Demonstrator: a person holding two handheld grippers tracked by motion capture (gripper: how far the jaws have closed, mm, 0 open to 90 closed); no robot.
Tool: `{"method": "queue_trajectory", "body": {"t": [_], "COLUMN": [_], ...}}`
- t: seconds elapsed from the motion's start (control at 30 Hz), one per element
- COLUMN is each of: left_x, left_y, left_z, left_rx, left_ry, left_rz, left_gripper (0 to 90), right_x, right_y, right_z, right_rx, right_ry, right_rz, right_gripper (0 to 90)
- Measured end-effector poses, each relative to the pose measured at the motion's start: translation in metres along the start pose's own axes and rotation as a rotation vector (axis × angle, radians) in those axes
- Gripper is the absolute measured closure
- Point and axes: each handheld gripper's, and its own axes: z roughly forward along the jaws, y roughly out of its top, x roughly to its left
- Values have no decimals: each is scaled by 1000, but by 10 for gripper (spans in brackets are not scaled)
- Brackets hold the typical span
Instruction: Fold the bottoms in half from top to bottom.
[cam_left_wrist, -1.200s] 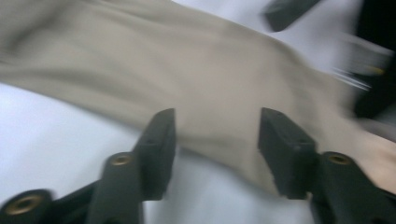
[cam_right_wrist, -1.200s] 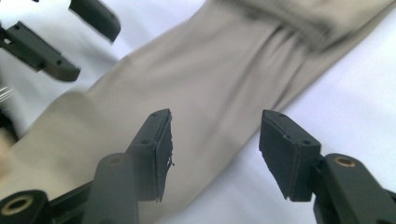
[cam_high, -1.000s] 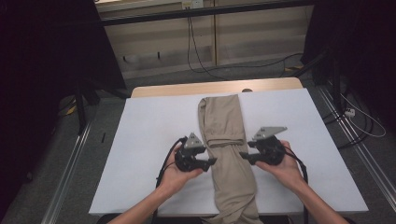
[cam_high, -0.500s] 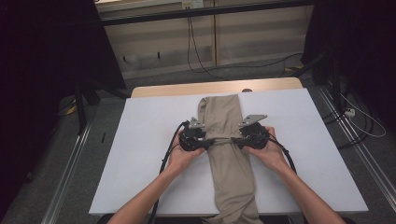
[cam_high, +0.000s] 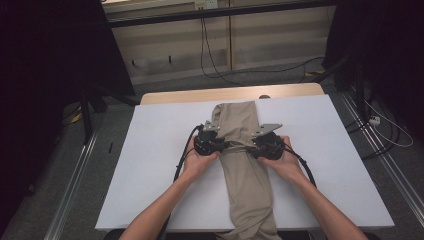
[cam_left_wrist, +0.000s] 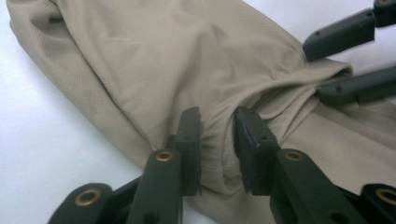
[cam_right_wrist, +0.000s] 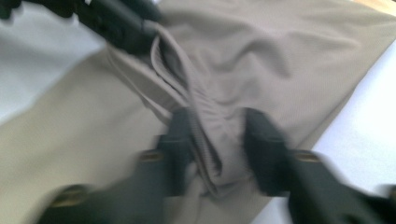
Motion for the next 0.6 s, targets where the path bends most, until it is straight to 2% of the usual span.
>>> {"method": "queue_trajectory", "body": {"t": [0.07,0.13,0.23,0.4,0.5,0.6], "left_x": [0,2,2,-5,-10,-17], "left_y": [-1,-4,-8,-3,0,5], "left_z": [-2,-5,-6,-9,-17,-29], "left_rx": [0,-22,-33,-32,-39,-60], "left_ry": [-1,-14,-32,-18,-48,-65], "left_rz": [4,-20,-24,-20,-24,-16], "left_gripper": [629,611,653,853,872,872], "right_x": [1,0,-4,-8,-8,-8], "right_y": [3,5,5,4,5,7], "right_z": [-1,1,3,2,-4,-20], "right_rx": [-3,-6,-18,-13,-20,-47], "right_ry": [-26,-32,-24,3,11,42], "right_rz": [-22,-29,-1,25,39,67], "right_gripper": [757,801,805,835,843,844]}}
